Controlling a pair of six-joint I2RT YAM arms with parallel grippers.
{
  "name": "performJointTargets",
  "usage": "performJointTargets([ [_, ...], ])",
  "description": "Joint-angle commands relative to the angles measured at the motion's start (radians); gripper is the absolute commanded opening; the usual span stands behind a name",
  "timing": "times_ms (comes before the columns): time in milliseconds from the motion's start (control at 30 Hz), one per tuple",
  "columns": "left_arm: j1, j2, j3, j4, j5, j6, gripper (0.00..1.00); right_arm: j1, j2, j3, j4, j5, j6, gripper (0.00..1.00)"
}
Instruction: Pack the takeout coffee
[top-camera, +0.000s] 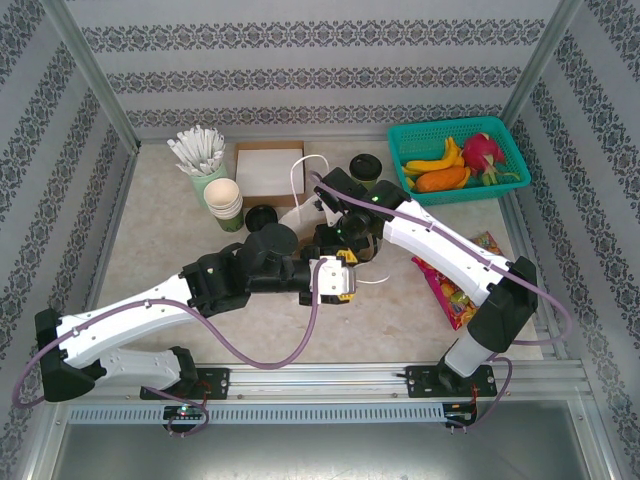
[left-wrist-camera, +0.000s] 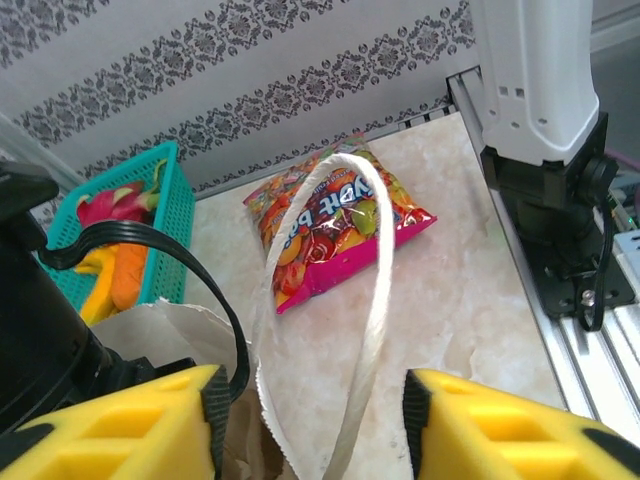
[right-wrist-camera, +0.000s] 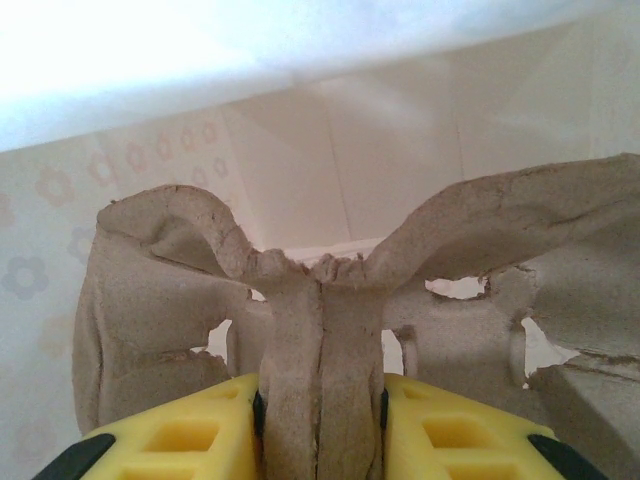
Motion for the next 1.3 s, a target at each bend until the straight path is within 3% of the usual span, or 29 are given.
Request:
performJointTargets([
  [0, -0.013, 0.006, 0.023, 0.03, 0.009, -0.007, 0.42, 0.013, 0.01, 0.008, -0.009, 0.025, 0.02, 0.32],
  [100, -0.014, 0.008, 0.026, 0.03, 0.008, -0.008, 0.29, 0.013, 0.01, 0.002, -0.007, 0.032, 0.023, 0.32],
  [233, -0.014, 0.001, 0.041, 0.025, 0.02, -0.031, 0.03, 0.015, 0.016, -0.003, -0.006, 0.06, 0.041, 0.32],
  [267, -0.013, -0.004, 0.043, 0.028, 0.025, -0.043, 0.0, 0.015, 0.02, -0.003, -0.006, 0.067, 0.047, 0.32],
  [633, -0.011, -0.096, -0.011, 0.087, 0.008, -0.085, 0.0, 0.025, 0.056, -0.036, 0.005, 0.152, 0.055, 0.32],
  [1167, -0.012, -0.048, 0.016, 0.034, 0.019, -0.061, 0.0, 0.044, 0.07, -0.157, 0.066, 0.201, 0.059, 0.34],
  [1200, -0.012, -0.05, 0.02, 0.024, 0.011, -0.06, 0.02, 0.046, 0.067, -0.163, 0.069, 0.206, 0.059, 0.35],
  [1233, -0.012, -0.051, 0.025, 0.015, -0.002, -0.066, 0.16, 0.048, 0.064, -0.168, 0.074, 0.208, 0.059, 0.35],
  [1267, -0.011, -0.055, 0.036, -0.01, -0.021, -0.08, 0.38, 0.05, 0.057, -0.172, 0.079, 0.211, 0.061, 0.35],
])
